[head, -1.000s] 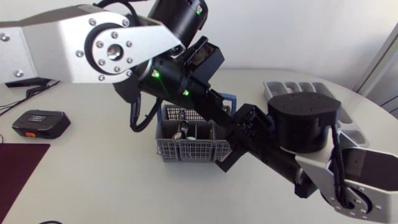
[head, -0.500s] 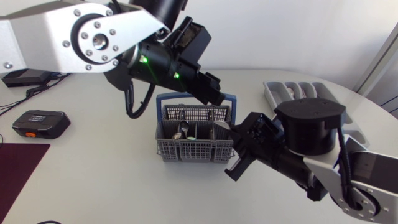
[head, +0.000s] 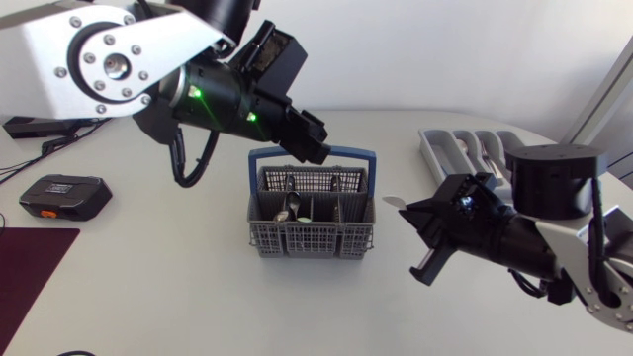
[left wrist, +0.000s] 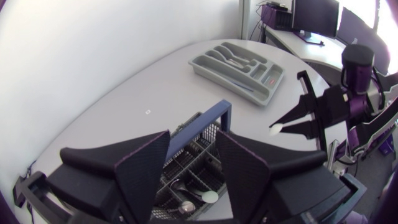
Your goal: Unload the cutlery basket into the drawer organizer.
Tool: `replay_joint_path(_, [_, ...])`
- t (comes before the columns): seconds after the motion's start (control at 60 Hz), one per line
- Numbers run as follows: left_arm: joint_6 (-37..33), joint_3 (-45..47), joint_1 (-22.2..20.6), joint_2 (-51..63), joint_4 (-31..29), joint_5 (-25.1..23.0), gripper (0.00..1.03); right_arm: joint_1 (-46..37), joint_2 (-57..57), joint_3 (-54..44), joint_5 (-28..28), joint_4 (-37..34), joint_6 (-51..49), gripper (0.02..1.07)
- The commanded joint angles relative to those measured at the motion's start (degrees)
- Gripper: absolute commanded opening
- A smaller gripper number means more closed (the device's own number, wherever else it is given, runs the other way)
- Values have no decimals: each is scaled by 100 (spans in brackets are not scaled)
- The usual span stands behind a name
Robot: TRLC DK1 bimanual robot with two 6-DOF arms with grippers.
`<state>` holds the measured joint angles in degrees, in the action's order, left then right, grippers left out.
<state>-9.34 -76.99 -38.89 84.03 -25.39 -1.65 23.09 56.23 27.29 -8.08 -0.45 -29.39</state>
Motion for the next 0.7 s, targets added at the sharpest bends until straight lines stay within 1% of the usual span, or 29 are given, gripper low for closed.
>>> replay_joint_path(0.0, [-305,308,5,-194,34,112,54,-569,-42,40,-396,-263,-471,15])
replay_joint_path(0.05, [-437,431,-13,-264,34,174,54,-921,2,110,-660,-412,-674,16])
replay_joint_path(0.283, [-1201,993,-13,-519,25,200,54,-2230,468,479,-1460,-834,-1649,16])
replay_joint_path(0.467, [-1799,1353,-101,-598,34,332,54,-3188,1136,804,-1908,-957,-2563,15])
replay_joint_path(0.55, [-1992,1459,-171,-598,51,473,54,-3671,1523,1103,-2110,-1142,-3047,15])
replay_joint_path(0.683, [-2159,1582,-189,-572,183,604,54,-4252,2094,1481,-2172,-1300,-3838,15])
